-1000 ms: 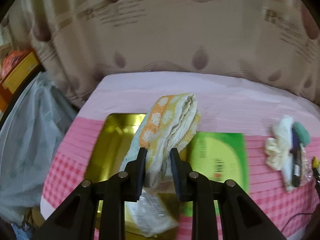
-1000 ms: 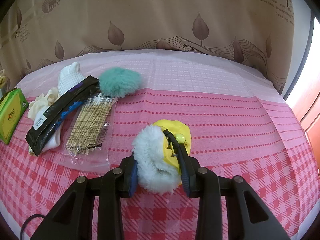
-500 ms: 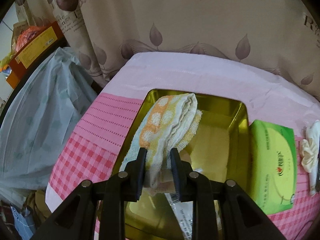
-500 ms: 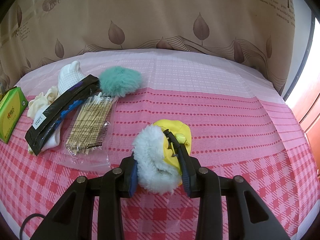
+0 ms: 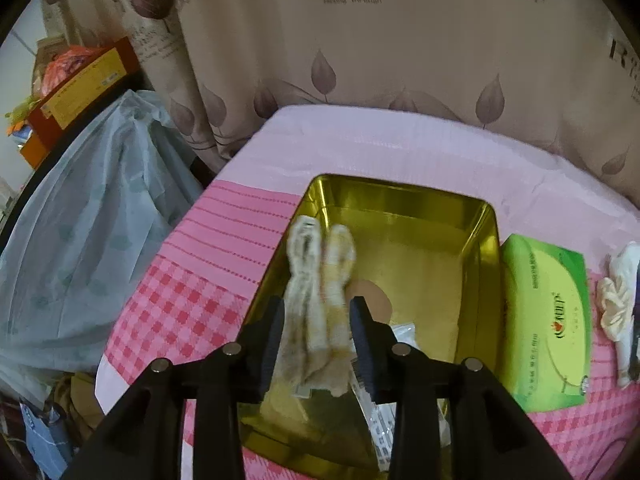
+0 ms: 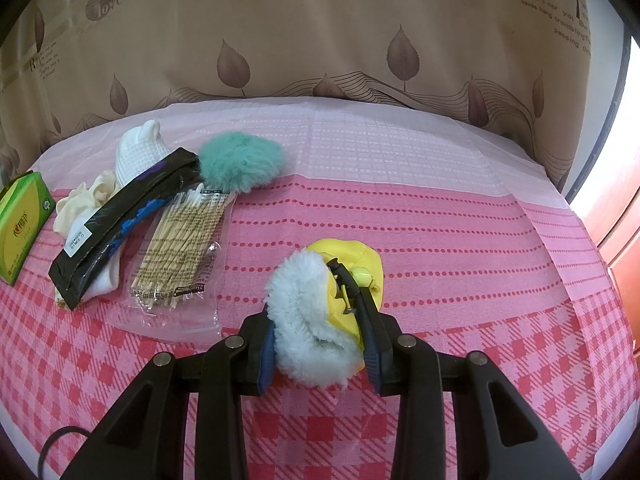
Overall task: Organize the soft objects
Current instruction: 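Carry the towel into the gold tin and open the left gripper, then carry the yellow plush slipper over the gold tin and open the right gripper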
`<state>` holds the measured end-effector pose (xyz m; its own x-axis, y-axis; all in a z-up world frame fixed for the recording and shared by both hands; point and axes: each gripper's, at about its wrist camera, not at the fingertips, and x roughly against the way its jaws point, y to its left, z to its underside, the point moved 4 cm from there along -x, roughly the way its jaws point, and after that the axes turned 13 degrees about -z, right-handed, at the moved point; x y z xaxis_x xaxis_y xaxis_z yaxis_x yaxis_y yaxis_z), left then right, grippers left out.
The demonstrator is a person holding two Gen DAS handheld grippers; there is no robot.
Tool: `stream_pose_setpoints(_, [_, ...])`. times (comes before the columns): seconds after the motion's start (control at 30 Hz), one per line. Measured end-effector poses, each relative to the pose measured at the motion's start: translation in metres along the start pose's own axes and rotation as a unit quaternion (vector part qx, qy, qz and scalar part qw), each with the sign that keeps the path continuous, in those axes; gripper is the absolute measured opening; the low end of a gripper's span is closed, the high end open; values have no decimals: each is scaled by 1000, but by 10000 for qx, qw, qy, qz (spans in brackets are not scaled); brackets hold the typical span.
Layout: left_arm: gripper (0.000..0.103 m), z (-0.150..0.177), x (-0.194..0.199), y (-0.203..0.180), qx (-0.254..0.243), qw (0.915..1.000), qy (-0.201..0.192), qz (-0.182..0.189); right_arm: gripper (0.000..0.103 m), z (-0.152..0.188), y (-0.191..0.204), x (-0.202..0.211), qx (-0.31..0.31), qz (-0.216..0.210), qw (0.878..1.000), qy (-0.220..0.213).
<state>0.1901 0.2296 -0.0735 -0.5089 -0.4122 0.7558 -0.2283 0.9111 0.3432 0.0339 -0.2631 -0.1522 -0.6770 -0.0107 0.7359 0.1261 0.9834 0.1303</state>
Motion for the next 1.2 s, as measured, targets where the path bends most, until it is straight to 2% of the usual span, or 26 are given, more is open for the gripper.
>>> stream_pose_setpoints(0.13, [35,10,18,5,175,9997,-145,-72,34,0,0,0,0,4,10000,-3])
stream_pose_setpoints(0.27, [35,27,36,9,292,9983,-409,-305,33,0,1,0,-2,3,10000,-9])
stream_pose_setpoints(0.4, [37,42,50,7,110,9959,-696,-570,33,0,0,1,5,-2,10000,-9])
stream_pose_setpoints(0.57, [41,47,57,3,63,9952,-850,-486,31,-1,-2,3,39,39,10000,-35])
stream_pose_setpoints(0.8, [42,50,48,6,109,9964,-747,-385,30,-4,-1,12,52,219,9997,-137])
stream_pose_setpoints(0.93, [42,49,43,15,267,9970,-649,-324,30,-18,8,24,54,213,9994,-282])
stream_pose_setpoints(1.07, [42,48,39,24,425,9970,-563,-312,30,-38,37,34,272,11,9987,-430])
stream_pose_setpoints(1.2, [42,47,34,35,613,9966,-467,-307,30,-55,85,43,672,-333,9957,-543])
